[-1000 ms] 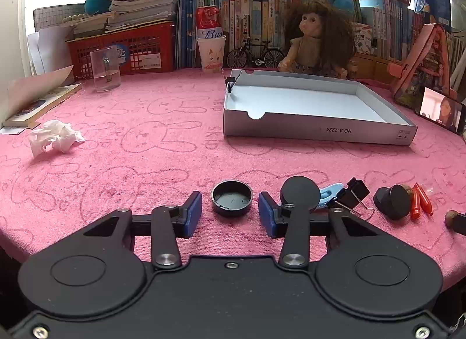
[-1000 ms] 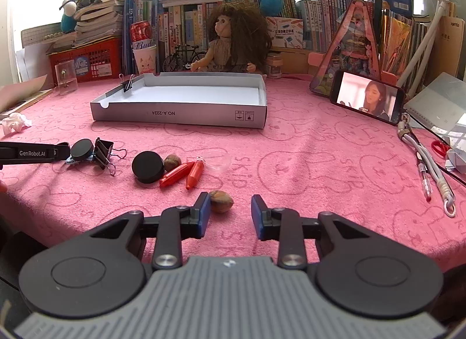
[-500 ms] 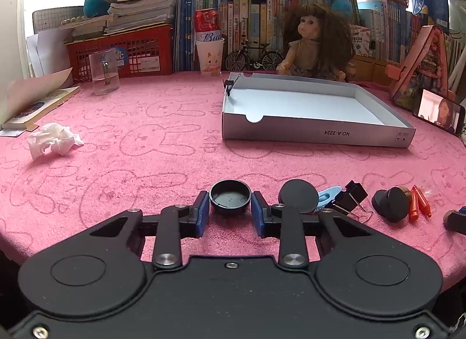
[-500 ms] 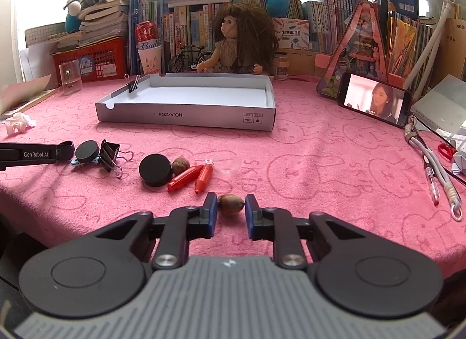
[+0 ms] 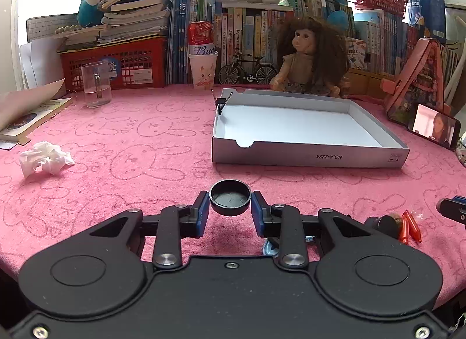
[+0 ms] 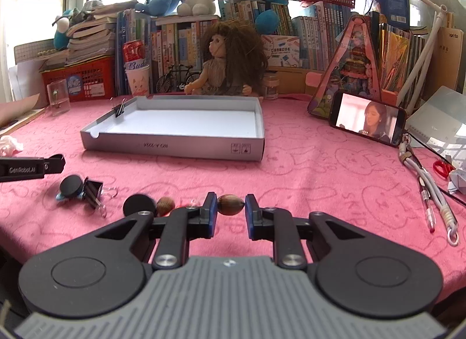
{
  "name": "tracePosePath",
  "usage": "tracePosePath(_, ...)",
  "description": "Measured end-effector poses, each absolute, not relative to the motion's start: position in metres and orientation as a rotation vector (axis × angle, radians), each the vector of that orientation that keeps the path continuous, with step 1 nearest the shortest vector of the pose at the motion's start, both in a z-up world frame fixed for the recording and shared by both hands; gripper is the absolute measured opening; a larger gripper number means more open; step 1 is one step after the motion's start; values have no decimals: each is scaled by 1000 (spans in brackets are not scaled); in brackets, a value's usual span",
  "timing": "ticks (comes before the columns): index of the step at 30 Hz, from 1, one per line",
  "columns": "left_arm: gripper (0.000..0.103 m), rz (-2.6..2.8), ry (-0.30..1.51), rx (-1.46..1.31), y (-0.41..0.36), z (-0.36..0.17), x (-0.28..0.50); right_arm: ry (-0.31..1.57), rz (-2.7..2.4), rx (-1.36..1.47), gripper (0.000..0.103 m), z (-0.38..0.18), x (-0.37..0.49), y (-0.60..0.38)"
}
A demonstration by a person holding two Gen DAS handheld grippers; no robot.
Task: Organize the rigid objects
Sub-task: 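Carry the black cap in the left tool while the right tool carries the hazelnut over the tray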
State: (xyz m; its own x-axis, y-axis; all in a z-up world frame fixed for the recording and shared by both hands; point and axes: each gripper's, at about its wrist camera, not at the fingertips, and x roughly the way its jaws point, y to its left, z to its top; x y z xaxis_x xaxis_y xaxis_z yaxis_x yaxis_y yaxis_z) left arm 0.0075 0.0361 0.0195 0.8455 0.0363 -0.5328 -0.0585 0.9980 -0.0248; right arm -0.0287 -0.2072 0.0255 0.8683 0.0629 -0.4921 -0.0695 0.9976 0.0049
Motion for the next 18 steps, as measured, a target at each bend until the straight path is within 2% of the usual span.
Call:
tracePosePath(11, 29, -11, 533, -57, 24, 38, 27, 513, 65, 72, 24, 33, 10, -215)
tracePosePath(12, 29, -15, 532, -57, 23, 39, 29, 512, 67, 80, 24, 34, 12, -216)
tracePosePath(13, 29, -21, 531, -59, 22, 40, 31, 513, 67, 86, 17, 34, 16, -216)
tracePosePath(18, 29, -39, 527, -62, 17, 44, 41, 518, 66, 108, 16, 34, 31, -216)
